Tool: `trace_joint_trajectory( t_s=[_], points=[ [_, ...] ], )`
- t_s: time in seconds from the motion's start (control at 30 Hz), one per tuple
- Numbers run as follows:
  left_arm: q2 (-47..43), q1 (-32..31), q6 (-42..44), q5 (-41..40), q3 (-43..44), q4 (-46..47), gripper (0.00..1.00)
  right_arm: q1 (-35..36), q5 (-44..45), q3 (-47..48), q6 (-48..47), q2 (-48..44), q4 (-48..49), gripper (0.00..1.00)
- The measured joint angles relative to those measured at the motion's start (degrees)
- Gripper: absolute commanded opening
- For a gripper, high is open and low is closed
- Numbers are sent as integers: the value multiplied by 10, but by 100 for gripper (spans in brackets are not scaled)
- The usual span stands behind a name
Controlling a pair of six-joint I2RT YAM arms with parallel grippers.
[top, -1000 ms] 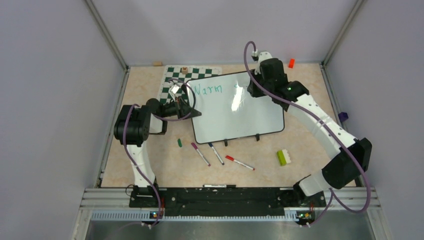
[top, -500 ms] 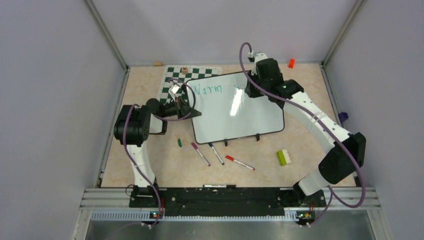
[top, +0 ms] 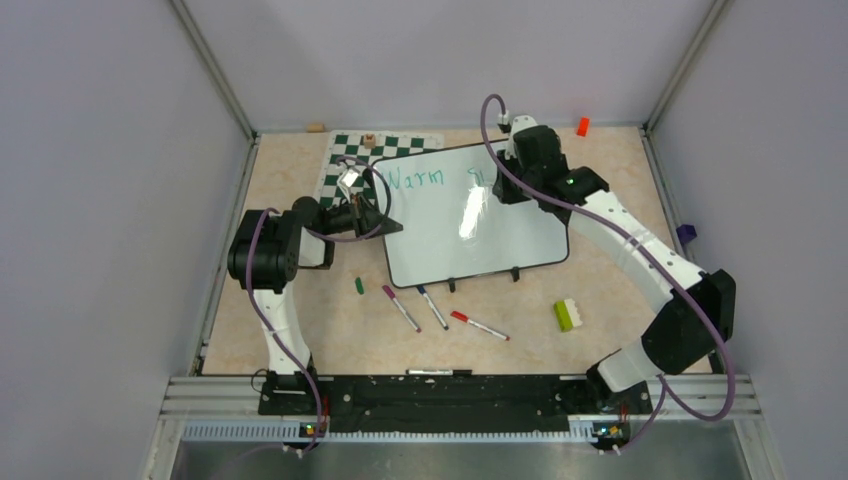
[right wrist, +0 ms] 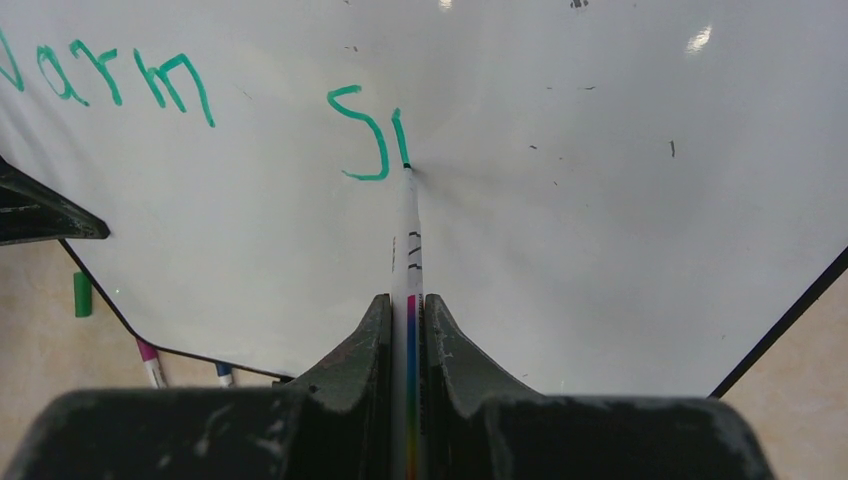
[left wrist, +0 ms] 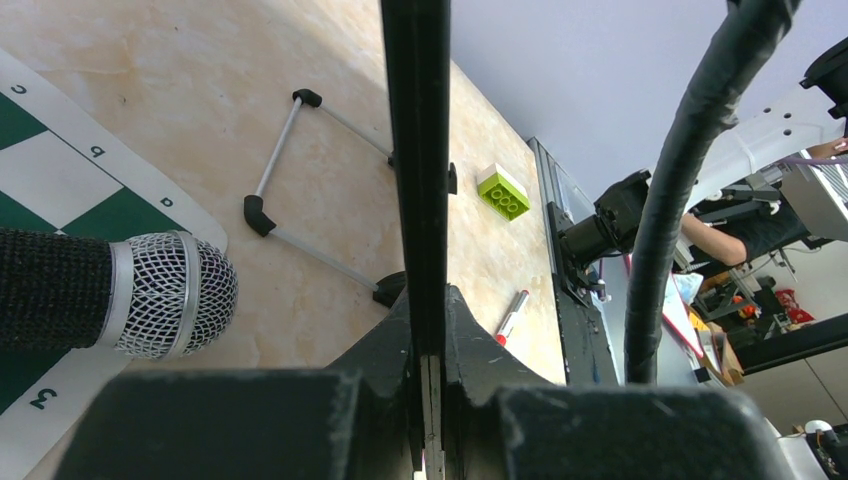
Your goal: Write a sentence on the whiteboard
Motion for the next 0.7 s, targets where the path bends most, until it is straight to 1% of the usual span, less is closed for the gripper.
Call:
trace_joint_trajectory(
  t_s=[0.23,0.43,0.7],
  points=[
    [0,0,0,0,0,0,0,0,2,4,0,1,-2,0],
    [0,1,-1,-4,0,0,0,-5,8,39,-1,23,-4,0],
    [0,2,-2,-7,0,-4,0,-11,16,39,1,25,-4,0]
  ],
)
